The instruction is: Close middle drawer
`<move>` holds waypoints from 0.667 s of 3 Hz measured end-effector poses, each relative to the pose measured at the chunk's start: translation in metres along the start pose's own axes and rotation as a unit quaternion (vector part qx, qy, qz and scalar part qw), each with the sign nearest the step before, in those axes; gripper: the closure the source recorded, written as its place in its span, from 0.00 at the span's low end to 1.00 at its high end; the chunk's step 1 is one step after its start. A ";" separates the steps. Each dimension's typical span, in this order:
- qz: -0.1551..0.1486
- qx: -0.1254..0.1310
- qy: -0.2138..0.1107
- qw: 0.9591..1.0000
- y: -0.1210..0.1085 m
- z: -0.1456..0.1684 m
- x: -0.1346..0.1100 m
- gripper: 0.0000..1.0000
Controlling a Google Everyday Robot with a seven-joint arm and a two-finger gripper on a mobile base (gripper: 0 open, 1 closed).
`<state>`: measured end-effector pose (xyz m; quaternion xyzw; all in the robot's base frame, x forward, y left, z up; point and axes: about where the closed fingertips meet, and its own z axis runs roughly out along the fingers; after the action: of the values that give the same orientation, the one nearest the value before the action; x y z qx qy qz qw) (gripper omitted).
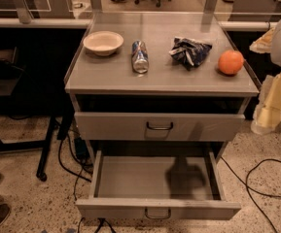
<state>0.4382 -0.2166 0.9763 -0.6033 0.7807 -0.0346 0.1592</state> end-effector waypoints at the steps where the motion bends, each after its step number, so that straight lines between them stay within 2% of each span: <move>1: 0.000 0.000 0.000 1.000 0.000 0.000 0.000 0.00; 2: 0.000 0.000 0.000 1.000 0.000 0.000 0.000 0.19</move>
Offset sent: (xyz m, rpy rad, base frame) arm 0.0000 0.0000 0.0000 0.0000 0.0000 0.0000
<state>0.4382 -0.2166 0.9764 -0.6033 0.7807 -0.0346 0.1592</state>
